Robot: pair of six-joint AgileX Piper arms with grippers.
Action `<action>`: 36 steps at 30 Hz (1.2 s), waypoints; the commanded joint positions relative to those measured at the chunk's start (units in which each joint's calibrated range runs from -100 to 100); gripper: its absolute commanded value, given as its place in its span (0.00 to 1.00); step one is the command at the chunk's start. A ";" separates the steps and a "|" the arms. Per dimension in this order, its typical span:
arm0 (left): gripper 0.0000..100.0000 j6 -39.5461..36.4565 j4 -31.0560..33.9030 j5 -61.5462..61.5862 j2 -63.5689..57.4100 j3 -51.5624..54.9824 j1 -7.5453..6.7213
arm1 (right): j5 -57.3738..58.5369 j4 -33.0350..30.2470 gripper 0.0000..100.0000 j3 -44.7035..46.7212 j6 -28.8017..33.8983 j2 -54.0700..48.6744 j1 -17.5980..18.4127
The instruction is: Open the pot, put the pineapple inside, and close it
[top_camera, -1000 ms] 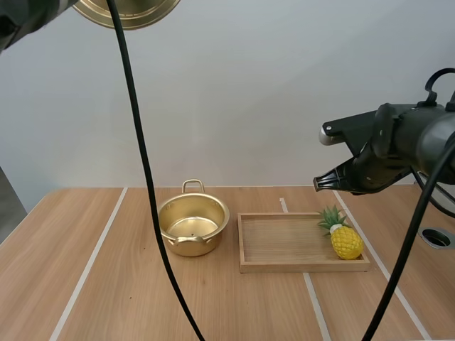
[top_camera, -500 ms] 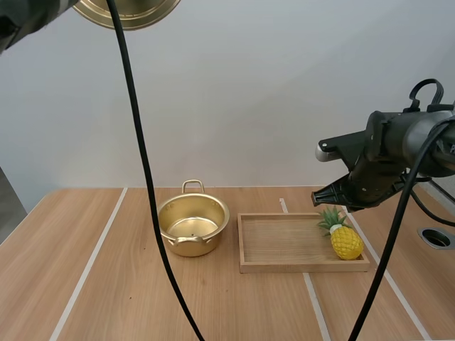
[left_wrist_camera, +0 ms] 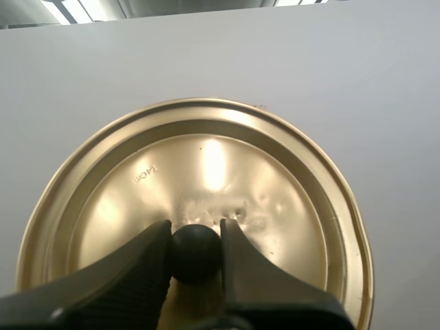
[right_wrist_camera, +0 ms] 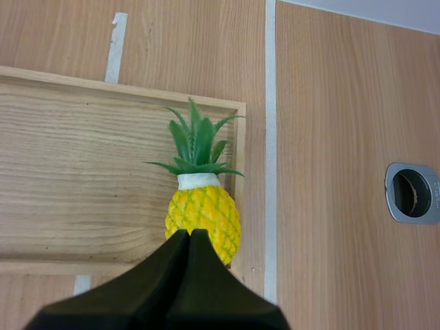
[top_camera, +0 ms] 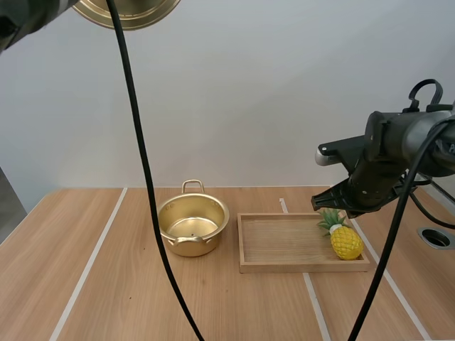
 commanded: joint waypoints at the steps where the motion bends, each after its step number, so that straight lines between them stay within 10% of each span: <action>1: 0.00 -0.06 0.15 -1.71 -0.43 -0.45 -0.13 | -1.40 -0.05 0.00 -0.44 -0.47 1.55 -0.22; 25: 0.00 -0.06 0.15 -1.71 -0.43 -0.45 -0.13 | -5.81 -1.72 0.00 -0.44 -0.27 9.88 -0.22; 27: 0.00 -0.06 0.15 -1.71 -0.43 -0.45 -0.13 | -6.02 -2.97 0.16 -0.44 -0.27 9.88 -0.22; 32: 0.00 -0.06 0.15 -1.71 -0.43 -0.45 -0.13 | -6.44 -3.55 0.98 -0.44 1.03 9.88 -0.22; 36: 0.00 -0.06 0.15 -1.71 -0.43 -0.45 -0.13 | -5.79 -3.55 1.00 -0.44 1.03 9.88 -0.22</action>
